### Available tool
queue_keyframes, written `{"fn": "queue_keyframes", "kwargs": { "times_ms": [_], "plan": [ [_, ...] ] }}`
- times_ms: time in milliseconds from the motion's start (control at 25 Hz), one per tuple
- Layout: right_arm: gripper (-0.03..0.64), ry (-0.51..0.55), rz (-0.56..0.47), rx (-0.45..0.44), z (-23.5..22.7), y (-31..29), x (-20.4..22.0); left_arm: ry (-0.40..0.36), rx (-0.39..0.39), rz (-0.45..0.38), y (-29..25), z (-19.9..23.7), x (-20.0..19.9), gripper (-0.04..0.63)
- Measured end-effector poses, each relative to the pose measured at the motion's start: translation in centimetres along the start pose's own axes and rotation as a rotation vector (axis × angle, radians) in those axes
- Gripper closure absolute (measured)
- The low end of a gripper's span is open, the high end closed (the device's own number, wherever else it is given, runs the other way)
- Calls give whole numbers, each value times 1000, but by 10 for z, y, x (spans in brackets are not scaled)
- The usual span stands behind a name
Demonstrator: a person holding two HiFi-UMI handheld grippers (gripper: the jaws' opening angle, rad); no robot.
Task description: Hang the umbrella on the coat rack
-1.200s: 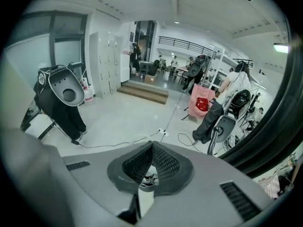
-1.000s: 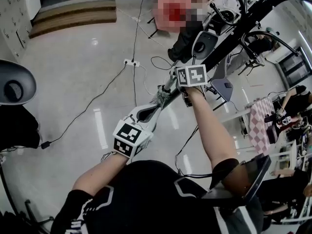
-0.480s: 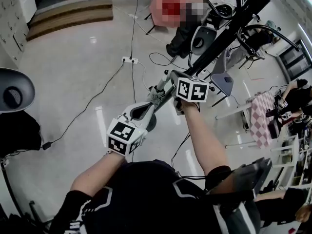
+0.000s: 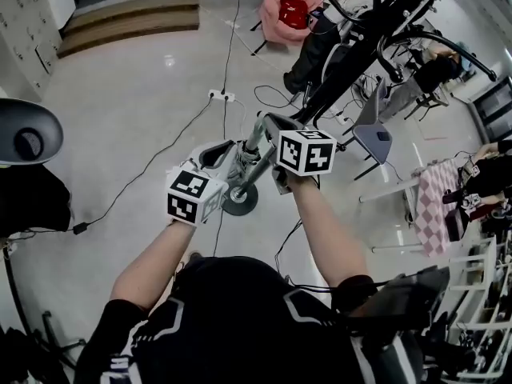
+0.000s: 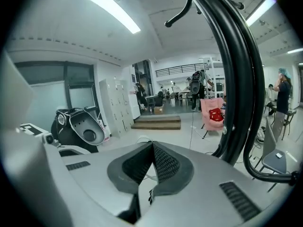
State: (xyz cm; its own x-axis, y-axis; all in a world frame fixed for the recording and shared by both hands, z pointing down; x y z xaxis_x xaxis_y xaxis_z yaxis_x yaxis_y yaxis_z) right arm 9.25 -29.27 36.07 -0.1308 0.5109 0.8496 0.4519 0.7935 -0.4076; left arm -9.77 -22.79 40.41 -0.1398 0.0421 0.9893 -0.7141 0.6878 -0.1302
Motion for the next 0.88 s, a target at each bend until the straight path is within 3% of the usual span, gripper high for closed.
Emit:
{"fn": "queue_keyframes", "kwargs": {
  "times_ms": [240,360,480,760,880],
  "plan": [
    [609,8,6,-79,4,14,1,-45,-39,10,-25,-12,-8,571],
    [609,5,-4,-90,6,19,2,-91,-56,24,-34,-17,-13,444],
    [609,8,-18,-88,12,21,3,-101,-65,49,-40,-10,-10,443],
    [609,-14,-67,-6,28,16,12,-109,59,27,-47,15,-3,443],
    [609,-39,-88,40,31,15,14,-112,108,40,-53,26,1,487]
  ]
}}
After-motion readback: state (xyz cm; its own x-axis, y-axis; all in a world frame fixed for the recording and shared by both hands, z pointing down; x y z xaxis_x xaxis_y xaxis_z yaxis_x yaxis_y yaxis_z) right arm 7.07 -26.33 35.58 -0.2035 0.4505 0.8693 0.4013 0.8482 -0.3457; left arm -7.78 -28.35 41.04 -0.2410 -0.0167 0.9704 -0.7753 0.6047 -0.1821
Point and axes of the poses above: the fingertips, and each gripper's own axes: y backward along the fingers, z to its left, x out of its underside, the point moved 10 cm from there along y, backward along the fingers, and after that the axes turned 15 degrees about -y, right-handed, at the moved point
